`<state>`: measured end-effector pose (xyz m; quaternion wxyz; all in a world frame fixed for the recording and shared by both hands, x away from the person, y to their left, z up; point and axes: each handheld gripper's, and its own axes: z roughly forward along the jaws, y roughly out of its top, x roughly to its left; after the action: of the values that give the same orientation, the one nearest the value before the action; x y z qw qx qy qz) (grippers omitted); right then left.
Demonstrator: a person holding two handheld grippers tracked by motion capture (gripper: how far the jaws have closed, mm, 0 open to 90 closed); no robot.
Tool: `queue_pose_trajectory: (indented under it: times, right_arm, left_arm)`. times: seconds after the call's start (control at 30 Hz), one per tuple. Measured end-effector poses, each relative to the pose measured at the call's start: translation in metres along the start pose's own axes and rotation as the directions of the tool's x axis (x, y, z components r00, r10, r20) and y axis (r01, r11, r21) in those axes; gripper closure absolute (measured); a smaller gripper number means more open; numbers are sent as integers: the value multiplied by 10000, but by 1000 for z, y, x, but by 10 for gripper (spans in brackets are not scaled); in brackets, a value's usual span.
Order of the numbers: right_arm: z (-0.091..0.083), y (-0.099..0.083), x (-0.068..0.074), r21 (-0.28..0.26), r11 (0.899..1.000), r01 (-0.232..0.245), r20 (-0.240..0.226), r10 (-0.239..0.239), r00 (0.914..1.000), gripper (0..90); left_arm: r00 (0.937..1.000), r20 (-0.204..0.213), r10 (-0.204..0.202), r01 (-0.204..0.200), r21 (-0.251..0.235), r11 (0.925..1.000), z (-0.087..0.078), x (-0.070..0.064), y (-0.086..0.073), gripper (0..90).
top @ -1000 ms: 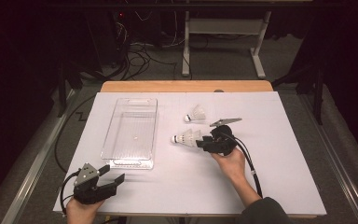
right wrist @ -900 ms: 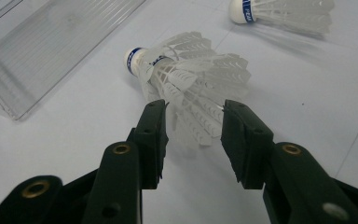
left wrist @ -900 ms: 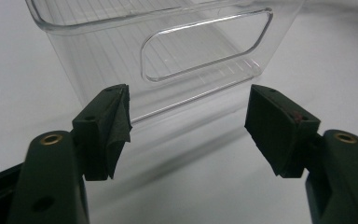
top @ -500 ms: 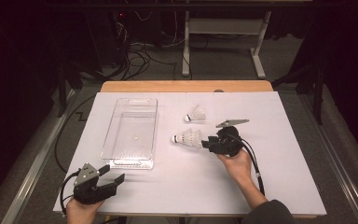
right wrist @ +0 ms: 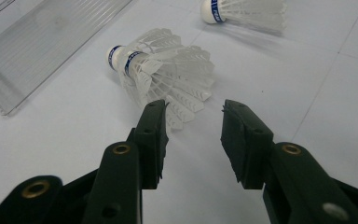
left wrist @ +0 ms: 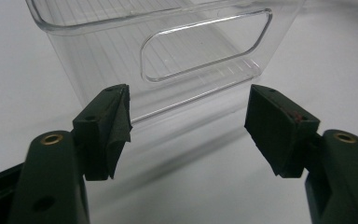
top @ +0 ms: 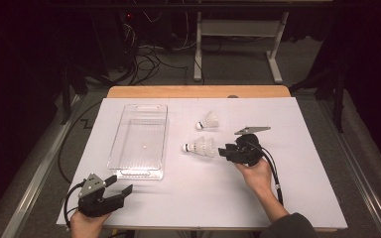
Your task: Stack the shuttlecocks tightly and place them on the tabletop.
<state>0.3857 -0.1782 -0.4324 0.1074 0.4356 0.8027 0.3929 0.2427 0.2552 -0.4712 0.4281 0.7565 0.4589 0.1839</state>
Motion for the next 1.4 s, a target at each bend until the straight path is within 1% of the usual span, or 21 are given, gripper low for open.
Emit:
queue_pose_trajectory:
  times: [0.37,0.43,0.73,1.0,1.37,1.4]
  right_arm:
    - [-3,1,-6,-109,9999,-49,107,50,9999,597]
    - [-4,1,-7,-142,9998,-127,135,129,9998,593]
    - [-4,1,-11,-263,9995,-193,245,199,9995,578]
    - [-5,2,-16,-388,9990,-219,441,236,9988,548]
    - [-3,6,-20,-477,9985,-284,558,311,9980,492]
    - [-2,7,-20,-537,9983,-236,579,267,9980,484]
  left_arm:
    - [10000,-7,-1,1,-4,10000,0,0,0,322]
    - [10000,-8,0,0,-5,10000,0,0,0,322]
    - [10000,-7,1,-1,-7,10000,0,0,0,322]
    - [10000,-8,-6,6,-6,10000,0,0,0,322]
    - [10000,-12,0,0,-3,10000,0,0,0,322]
    - [10000,-12,-3,3,-5,10000,0,0,0,322]
